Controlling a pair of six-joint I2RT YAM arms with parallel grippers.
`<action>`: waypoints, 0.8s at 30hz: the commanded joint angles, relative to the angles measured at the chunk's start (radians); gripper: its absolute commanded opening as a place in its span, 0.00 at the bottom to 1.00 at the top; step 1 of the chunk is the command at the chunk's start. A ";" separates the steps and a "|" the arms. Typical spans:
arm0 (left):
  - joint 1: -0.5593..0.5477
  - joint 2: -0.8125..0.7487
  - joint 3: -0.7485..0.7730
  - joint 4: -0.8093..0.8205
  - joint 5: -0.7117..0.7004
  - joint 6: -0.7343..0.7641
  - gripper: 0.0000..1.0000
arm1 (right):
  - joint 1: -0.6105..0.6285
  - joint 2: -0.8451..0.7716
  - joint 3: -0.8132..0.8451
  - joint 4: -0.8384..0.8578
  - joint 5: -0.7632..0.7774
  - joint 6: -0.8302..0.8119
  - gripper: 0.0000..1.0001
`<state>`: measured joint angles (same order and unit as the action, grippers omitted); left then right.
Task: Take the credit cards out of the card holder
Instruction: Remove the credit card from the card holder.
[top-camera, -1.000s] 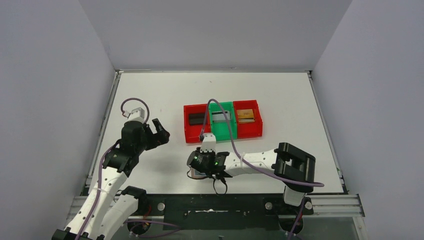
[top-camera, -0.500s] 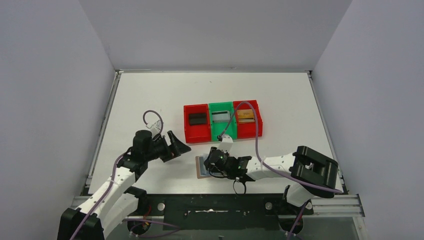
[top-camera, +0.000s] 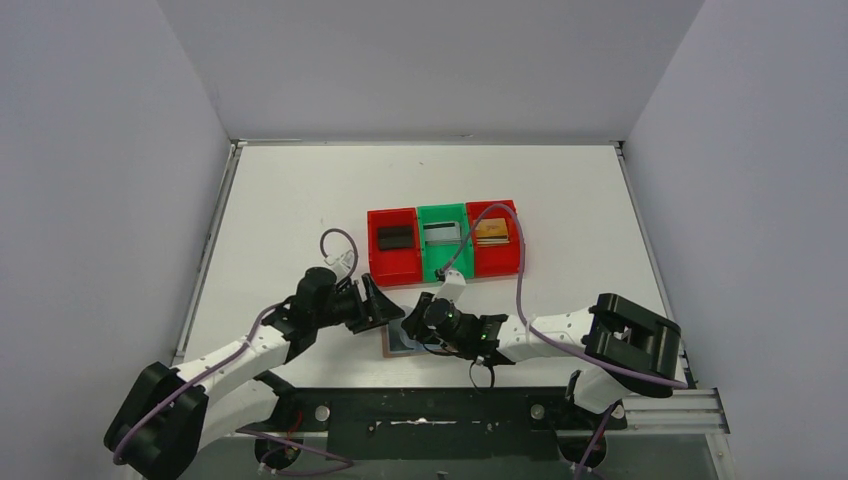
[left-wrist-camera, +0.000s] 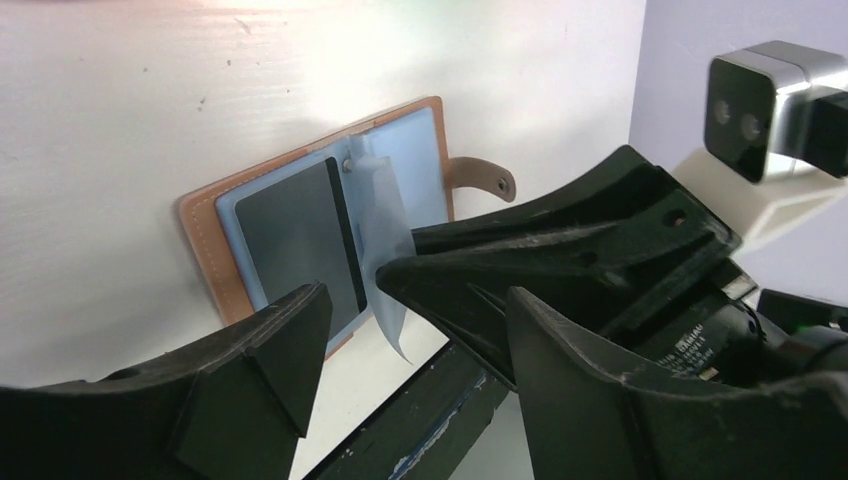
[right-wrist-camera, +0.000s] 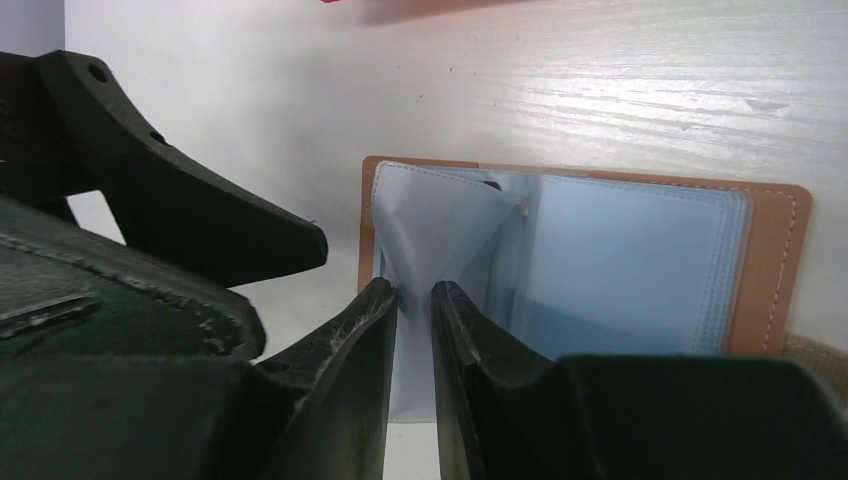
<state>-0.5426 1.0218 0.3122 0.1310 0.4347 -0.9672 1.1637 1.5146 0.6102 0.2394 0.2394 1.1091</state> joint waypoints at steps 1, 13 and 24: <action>-0.026 0.040 -0.011 0.136 -0.065 -0.051 0.62 | -0.007 -0.023 -0.008 0.081 0.014 0.004 0.21; -0.051 0.188 -0.001 0.248 -0.125 -0.124 0.55 | -0.008 -0.010 -0.021 0.118 0.001 0.005 0.21; -0.070 0.243 0.012 0.248 -0.119 -0.113 0.36 | -0.009 -0.026 -0.021 0.113 -0.012 -0.008 0.28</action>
<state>-0.6075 1.2587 0.2909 0.3153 0.3233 -1.0889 1.1637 1.5146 0.5884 0.2943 0.2188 1.1118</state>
